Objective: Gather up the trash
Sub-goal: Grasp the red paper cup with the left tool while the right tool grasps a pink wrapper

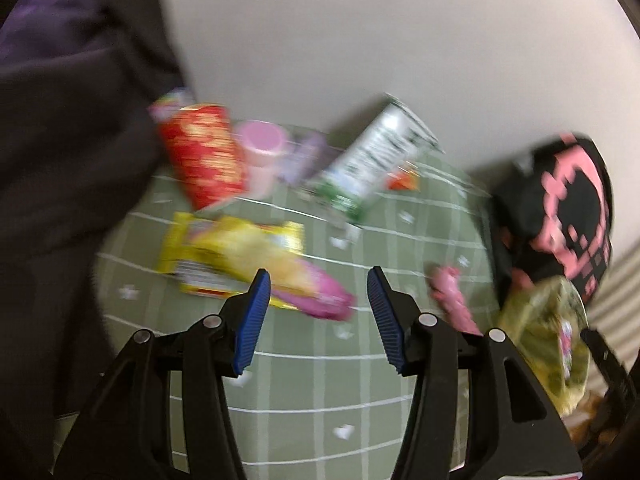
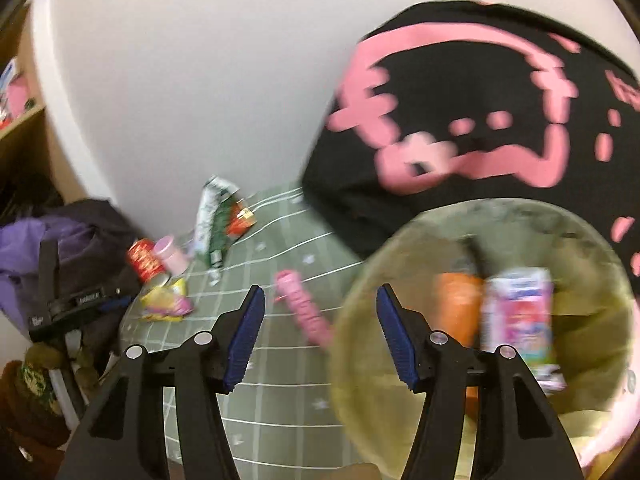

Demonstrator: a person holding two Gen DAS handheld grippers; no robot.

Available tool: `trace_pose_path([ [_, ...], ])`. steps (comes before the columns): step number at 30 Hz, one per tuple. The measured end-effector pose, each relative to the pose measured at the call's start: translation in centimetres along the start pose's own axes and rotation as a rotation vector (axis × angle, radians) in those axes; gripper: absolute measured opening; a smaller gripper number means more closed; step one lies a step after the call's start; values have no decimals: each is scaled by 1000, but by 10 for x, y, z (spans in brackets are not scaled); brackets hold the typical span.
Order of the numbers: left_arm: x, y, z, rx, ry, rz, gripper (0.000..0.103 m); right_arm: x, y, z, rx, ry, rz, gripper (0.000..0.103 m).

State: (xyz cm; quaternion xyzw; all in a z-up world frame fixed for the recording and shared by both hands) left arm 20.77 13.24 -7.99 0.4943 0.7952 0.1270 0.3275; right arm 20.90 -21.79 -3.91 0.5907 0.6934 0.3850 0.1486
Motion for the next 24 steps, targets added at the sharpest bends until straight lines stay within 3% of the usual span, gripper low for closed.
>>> trace_pose_path([
  [9,75,15,-13,-49,83,-120,48,67,-6,45,40,35,-127,55],
  [13,80,29,-15,-70,62,-106,48,83,-8,65,73,81,-136,55],
  [18,70,60,-2,-56,8,-67,55,94,-7,85,98,22,-168,55],
  [22,71,83,22,-69,73,-61,55,100,-6,102,135,20,-179,55],
  [24,78,91,42,-60,112,-103,55,99,-7,108,149,21,-170,55],
])
Point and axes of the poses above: each gripper's, at about its wrist camera, not at the fingertips, and z roughly the way its jaws point, x to its left, y to its top, the point moved 7 cm from there along z, roughly the way its jaws point, and after that the axes turned 1 degree about -z, right-handed, at the moved point
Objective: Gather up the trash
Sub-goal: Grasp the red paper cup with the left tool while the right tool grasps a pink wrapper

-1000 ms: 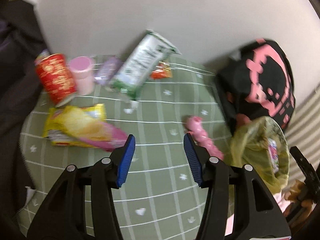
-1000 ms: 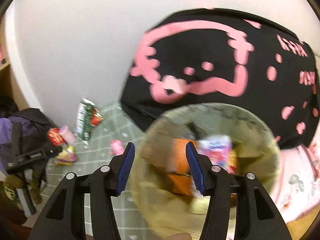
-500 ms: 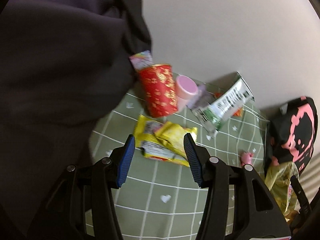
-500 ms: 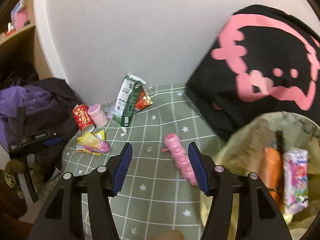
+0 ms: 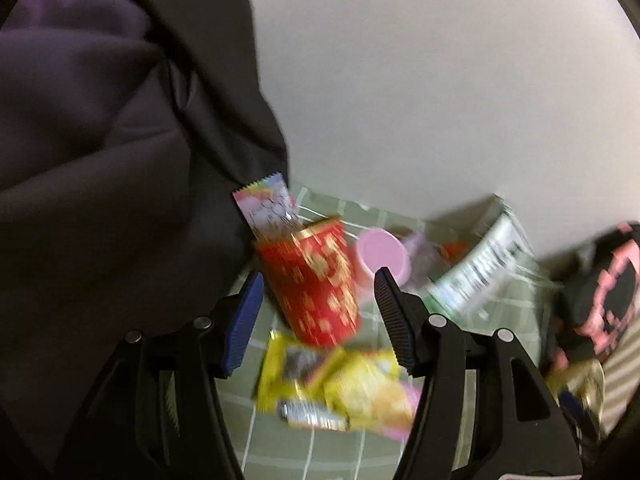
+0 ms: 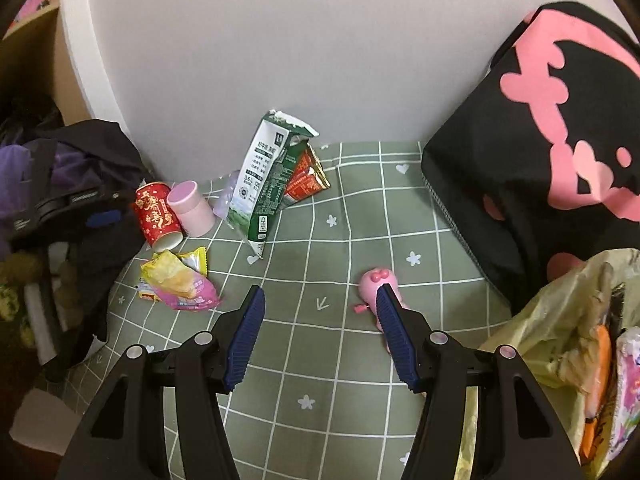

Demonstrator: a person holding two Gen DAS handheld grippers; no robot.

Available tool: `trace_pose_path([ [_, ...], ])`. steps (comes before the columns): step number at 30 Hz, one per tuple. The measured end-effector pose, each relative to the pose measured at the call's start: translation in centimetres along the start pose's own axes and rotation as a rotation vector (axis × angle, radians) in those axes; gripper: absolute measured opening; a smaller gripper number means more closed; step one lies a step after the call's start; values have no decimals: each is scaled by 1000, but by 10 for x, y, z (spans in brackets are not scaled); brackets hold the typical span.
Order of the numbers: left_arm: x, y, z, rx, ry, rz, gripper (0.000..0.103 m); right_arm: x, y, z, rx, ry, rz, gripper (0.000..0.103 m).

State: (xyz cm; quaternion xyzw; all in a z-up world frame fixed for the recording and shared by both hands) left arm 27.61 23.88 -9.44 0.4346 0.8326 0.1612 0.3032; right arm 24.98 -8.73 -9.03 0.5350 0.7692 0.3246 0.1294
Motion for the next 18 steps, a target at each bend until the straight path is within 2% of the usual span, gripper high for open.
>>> trace_pose_path([
  [4,7,-2,35,61,11,-86,55,-5,-6,7,34,11,23,55],
  [7,6,-4,45,89,12,-86,55,-9,-14,11,57,-9,16,55],
  [10,0,-7,39,170,-26,-55,51,-13,-20,13,74,-20,5,55],
  [13,-15,-18,11,187,-65,60,51,-16,-20,16,72,6,21,55],
  [16,-41,-47,-12,284,-161,210,51,-10,-13,23,63,93,57,55],
  [18,-56,-72,-27,317,-186,319,51,-1,-7,26,57,163,78,55],
])
Point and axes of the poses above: each gripper's, at about its wrist camera, not at the fingertips, and z roughly the way its jaws point, x to its left, y to its top, the point moved 7 cm from there along z, roughly the way its jaws point, and after that the axes turned 1 degree about -z, right-handed, at the moved point
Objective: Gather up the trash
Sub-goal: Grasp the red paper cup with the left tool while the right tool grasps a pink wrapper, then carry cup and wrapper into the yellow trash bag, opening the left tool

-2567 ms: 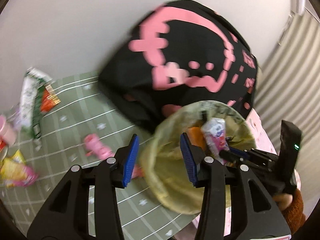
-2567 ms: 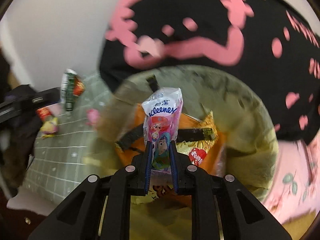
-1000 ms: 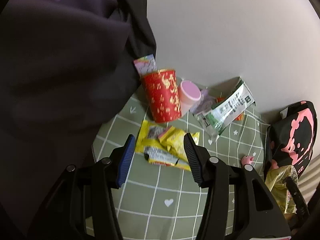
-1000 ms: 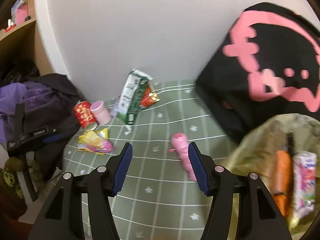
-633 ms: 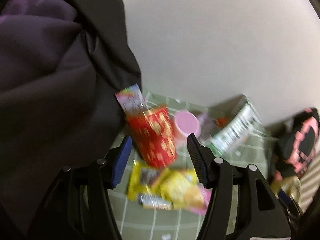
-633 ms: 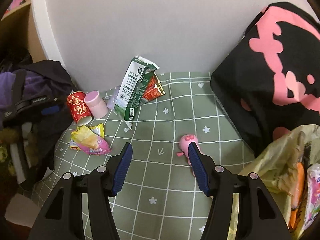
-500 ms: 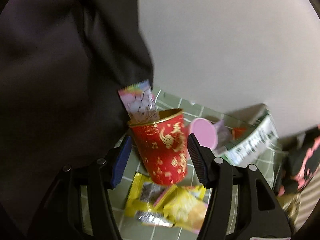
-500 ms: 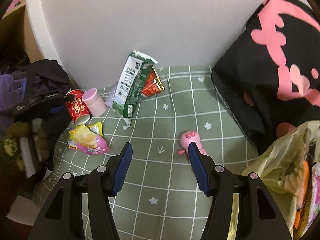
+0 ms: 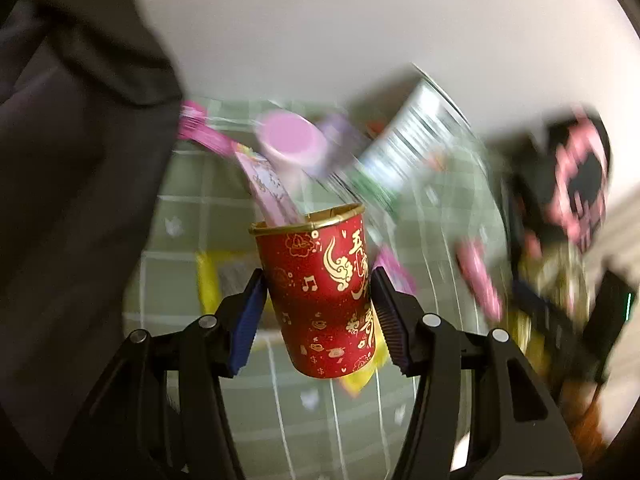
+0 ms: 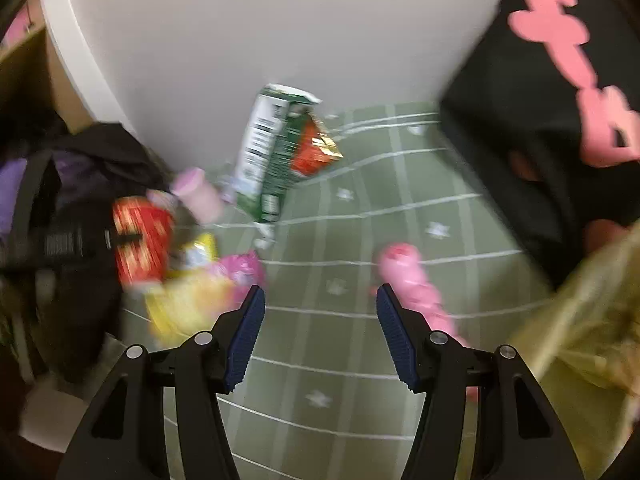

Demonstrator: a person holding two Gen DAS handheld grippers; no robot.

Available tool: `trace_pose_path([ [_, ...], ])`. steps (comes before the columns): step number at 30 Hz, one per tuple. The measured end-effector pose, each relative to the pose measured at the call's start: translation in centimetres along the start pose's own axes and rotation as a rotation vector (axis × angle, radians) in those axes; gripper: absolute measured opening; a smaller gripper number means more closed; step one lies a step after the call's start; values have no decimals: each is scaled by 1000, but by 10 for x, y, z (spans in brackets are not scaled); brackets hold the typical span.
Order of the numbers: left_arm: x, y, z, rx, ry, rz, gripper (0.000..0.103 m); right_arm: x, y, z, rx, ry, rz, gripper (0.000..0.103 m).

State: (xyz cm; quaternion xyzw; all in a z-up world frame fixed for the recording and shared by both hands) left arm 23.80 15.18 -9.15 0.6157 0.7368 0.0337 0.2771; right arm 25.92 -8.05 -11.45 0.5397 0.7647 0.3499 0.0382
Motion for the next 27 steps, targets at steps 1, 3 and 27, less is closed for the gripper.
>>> trace_pose_path([
  [1,-8,-10,1,23,0,40,51,5,2,1,-2,20,1,55],
  [3,-19,-32,5,64,15,100,51,18,7,5,-5,50,-12,55],
  [27,-82,-108,-4,24,-53,358,51,82,-14,7,112,303,-31,5],
])
Point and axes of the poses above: each gripper's, at about its wrist camera, not at the fingertips, and z roughly the way its jaws point, x to its left, y to its top, the point moved 7 cm from there along z, roughly the way its jaws point, and after that the axes turned 1 degree about -z, right-handed, at the moved point
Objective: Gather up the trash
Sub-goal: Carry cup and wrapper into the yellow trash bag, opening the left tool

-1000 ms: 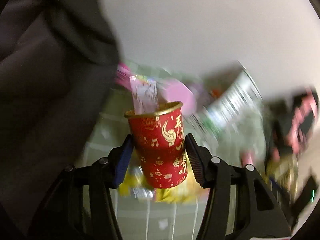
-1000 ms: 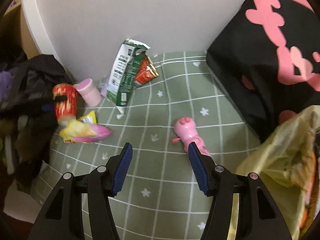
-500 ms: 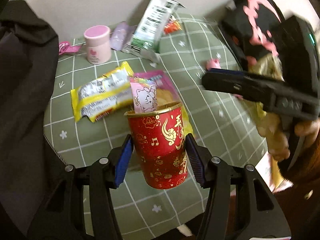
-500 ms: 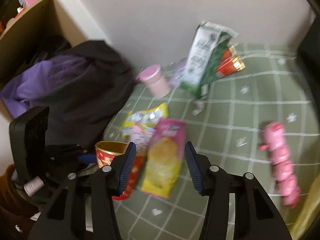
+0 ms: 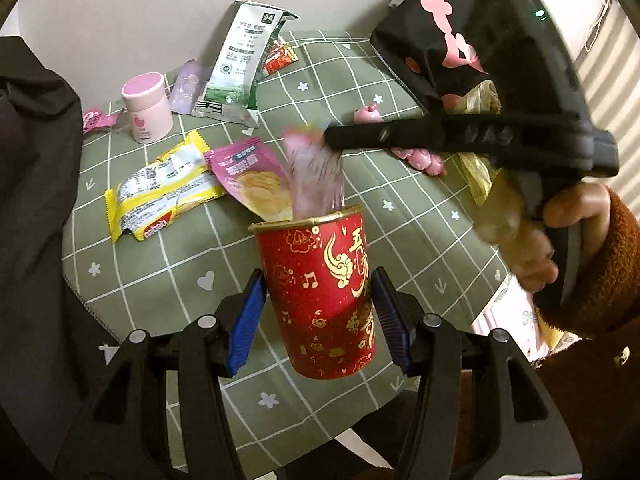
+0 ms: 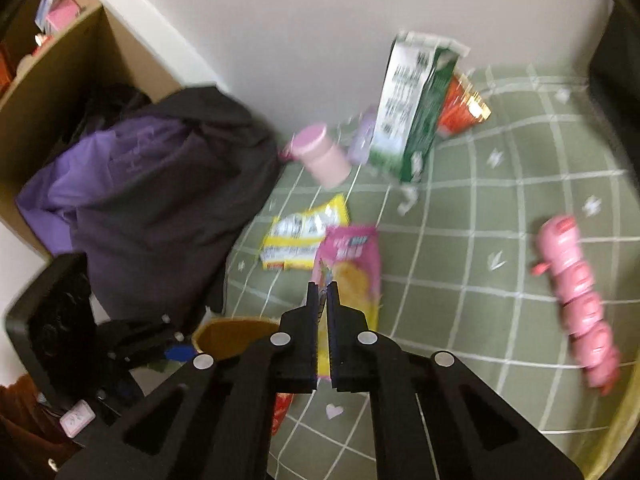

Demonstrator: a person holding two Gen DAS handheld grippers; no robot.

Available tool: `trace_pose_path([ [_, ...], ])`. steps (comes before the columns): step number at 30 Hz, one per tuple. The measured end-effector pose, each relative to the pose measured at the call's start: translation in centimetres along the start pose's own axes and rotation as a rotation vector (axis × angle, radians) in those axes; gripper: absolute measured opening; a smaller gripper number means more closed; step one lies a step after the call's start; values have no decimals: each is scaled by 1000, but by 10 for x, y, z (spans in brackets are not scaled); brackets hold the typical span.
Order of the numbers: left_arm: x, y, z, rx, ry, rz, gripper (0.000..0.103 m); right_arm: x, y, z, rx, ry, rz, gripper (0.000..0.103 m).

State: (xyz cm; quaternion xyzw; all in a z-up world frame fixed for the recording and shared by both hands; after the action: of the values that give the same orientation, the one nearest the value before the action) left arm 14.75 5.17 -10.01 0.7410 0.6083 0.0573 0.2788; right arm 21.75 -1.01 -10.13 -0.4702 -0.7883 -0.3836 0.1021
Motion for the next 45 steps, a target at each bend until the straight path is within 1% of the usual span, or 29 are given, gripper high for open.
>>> trace_pose_path([
  [4,-2,2,3,10,15,21,52,-6,15,-32,-82,-63,-17,5],
  [7,2,8,6,13,31,7,52,-9,25,-61,-157,-127,-21,5],
  [9,5,16,4,0,40,-13,52,-12,29,-78,-189,-171,-31,5],
  [12,8,39,-6,-51,58,-31,52,-18,31,-107,-240,-258,-52,5],
  [15,6,64,-18,-103,109,-30,52,-24,31,-136,-293,-306,-48,5],
  [17,0,81,-26,-137,130,-24,52,-27,30,-157,-329,-346,-50,5],
  [20,-20,108,-37,-194,100,-4,52,-33,25,-189,-385,-409,-44,5],
  [22,-33,119,-40,-217,78,11,52,-36,22,-205,-410,-446,-39,5],
  [28,-80,145,-38,-253,36,60,52,-55,7,-254,-466,-572,-1,5],
  [32,-117,153,-24,-248,-6,101,52,-73,-10,-288,-498,-657,42,5],
  [36,-160,158,-9,-237,-53,167,52,-91,-29,-318,-526,-726,89,5],
  [41,-212,161,6,-227,-105,242,52,-113,-51,-350,-550,-775,143,5],
  [45,-248,165,19,-209,-149,289,52,-127,-61,-367,-561,-788,166,5],
])
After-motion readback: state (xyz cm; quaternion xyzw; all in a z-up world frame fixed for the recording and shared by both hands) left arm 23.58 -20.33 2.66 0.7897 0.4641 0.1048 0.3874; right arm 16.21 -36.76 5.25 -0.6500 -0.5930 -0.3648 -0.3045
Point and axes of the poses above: each gripper's, at about its wrist camera, not at the fingertips, and z roughly the way its jaws point, x to its left, y to its top, the point moved 7 cm from there along z, roughly the way its jaws point, and after that the axes turned 1 degree about -z, right-handed, at the moved point
